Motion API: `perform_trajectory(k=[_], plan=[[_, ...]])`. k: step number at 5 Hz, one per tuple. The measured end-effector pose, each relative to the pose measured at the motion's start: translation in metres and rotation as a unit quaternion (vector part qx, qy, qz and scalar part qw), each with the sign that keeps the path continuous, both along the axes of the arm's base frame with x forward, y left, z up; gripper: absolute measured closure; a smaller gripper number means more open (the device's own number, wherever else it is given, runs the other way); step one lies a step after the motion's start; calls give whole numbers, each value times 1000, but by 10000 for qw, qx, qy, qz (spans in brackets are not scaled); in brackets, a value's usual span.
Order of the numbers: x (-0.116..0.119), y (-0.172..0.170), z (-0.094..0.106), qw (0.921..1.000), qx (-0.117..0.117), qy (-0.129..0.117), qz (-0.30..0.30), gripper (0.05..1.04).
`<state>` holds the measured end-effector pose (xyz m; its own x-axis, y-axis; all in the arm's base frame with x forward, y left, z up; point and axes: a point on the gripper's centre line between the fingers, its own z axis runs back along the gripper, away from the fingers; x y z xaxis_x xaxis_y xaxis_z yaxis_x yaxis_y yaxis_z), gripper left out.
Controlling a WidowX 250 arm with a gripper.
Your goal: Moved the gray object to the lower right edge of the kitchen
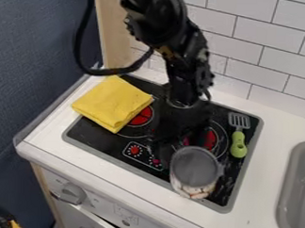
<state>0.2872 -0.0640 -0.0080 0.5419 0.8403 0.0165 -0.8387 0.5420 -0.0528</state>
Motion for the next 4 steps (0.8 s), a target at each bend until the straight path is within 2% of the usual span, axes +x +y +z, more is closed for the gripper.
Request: perform_trajectory(k=[1,2,3,4], plan=[[-4,-16,0,9995,19,11,-316,83],[-3,-27,1,9986,-65,-103,-515,83],[-6,-29,2,9981,38,-66,-616,83],[0,-27,15,9976,5,-287,-630,83]])
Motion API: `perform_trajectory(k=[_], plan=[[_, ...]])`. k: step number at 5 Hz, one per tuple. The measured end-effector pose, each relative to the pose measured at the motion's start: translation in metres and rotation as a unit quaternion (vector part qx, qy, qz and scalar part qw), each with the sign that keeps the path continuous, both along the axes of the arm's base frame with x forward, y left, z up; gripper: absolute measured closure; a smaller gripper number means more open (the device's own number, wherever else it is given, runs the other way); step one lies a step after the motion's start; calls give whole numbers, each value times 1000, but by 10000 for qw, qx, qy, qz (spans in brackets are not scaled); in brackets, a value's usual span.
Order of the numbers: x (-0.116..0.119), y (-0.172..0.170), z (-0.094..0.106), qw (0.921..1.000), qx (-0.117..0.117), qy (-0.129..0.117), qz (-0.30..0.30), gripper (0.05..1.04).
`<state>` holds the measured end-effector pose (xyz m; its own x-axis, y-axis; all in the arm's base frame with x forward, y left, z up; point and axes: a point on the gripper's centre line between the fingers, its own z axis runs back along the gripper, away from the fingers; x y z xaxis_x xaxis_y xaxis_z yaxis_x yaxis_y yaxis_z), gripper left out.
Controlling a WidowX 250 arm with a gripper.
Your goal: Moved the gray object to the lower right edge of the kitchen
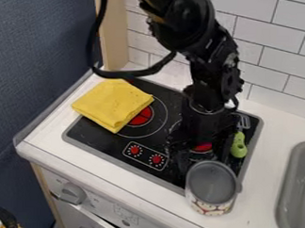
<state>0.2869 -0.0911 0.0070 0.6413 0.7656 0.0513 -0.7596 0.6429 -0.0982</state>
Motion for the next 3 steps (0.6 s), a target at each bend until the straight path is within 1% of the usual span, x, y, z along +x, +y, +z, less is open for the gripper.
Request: perform_trajectory(k=[1,2,3], plan=[[7,14,20,9997,9,-241,60,83],[9,22,47,9988,-83,-466,-79,83],[9,23,49,9987,-94,-487,-76,83]])
